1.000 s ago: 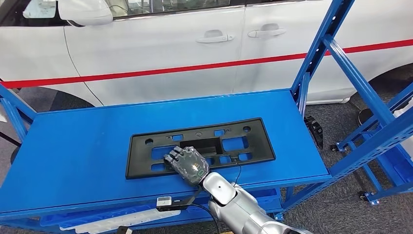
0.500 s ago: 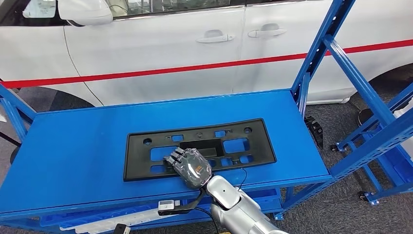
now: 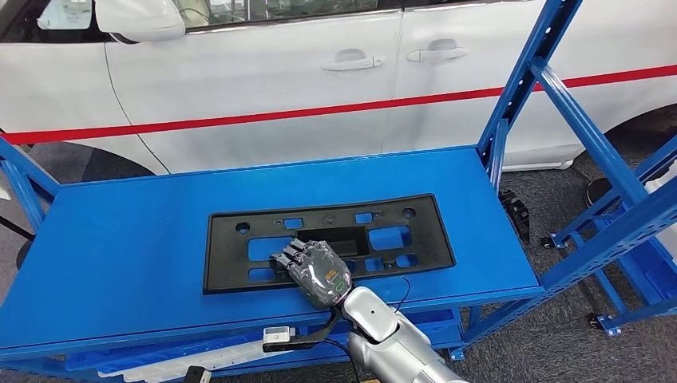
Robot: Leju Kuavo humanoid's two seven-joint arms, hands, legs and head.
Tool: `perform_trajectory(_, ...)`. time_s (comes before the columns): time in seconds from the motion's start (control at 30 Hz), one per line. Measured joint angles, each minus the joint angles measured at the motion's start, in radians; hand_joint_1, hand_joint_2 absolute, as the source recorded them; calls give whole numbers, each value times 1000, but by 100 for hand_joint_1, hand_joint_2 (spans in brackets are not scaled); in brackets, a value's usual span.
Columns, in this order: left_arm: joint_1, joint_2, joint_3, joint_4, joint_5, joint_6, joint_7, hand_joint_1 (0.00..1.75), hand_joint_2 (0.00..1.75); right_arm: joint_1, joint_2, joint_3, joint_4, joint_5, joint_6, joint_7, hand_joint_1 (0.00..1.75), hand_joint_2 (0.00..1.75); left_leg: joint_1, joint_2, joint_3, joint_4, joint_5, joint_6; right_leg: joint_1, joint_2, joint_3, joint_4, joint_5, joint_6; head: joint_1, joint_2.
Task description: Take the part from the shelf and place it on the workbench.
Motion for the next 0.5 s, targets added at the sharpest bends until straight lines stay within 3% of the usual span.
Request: perform_trajectory(0.5, 1, 0, 22, 0, 12, -13, 0, 0, 175, -2, -8, 1, -4, -107, 0, -83, 175, 175, 0, 0, 4, 0, -1, 1, 0, 0, 5, -2, 0, 0, 0, 0)
